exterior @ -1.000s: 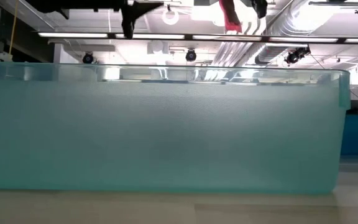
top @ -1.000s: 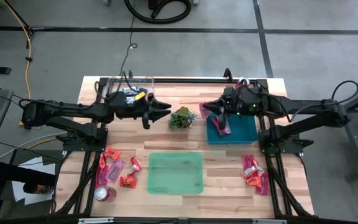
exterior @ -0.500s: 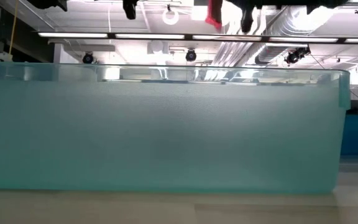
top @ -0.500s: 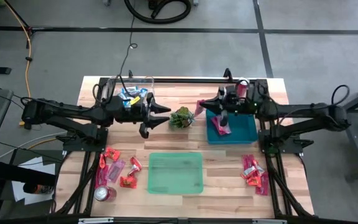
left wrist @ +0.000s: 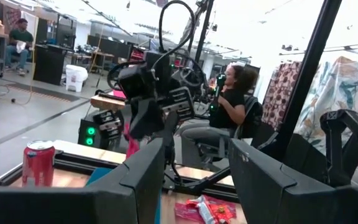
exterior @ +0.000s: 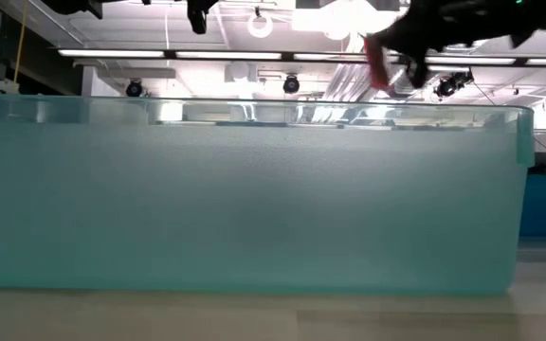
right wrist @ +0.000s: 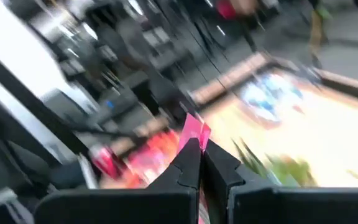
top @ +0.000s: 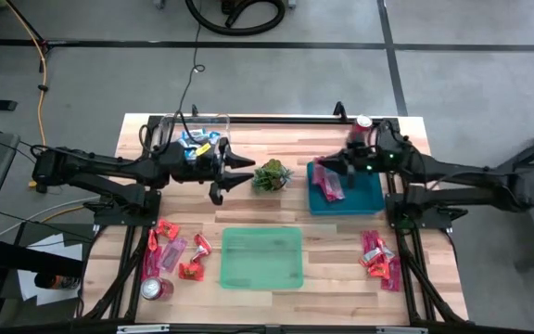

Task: Sort candy
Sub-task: Put the red candy into the blue bin

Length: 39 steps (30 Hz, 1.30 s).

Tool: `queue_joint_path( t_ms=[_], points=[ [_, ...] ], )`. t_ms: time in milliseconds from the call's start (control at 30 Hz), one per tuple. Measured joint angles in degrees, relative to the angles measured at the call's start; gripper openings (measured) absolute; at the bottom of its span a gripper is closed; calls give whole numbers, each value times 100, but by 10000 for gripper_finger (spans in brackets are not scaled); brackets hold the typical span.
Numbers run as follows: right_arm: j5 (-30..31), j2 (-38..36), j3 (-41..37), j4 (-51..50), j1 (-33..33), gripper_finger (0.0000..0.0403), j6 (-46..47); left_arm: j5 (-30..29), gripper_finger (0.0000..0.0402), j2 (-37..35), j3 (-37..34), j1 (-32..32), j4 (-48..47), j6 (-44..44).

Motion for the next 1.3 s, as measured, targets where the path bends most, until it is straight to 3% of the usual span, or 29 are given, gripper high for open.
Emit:
queue_joint_path(
  t_ms=[100, 200, 367, 867, 1133, 1300],
  points=[
    [296, -484, 99, -1506, -58, 0, -44, 0, 165, 0, 0, 49, -1, -2],
    [430, -709, 98, -2314, -58, 0, -25, 0, 165, 0, 0, 89, -42, -3],
    [680, -483, 98, -2604, -54, 0, 222, -36, 165, 0, 0, 95, -201, -7],
    [1168, 1379, 98, -3281, -54, 7, 903, -98, 165, 0, 0, 95, -298, -11],
    [1024, 1204, 113, -3333, -54, 109, 917, -105, 165, 0, 0, 95, -300, -13],
    [1162, 941, 565, -3851, -54, 170, 915, -105, 165, 0, 0, 95, -298, -13]
  ],
)
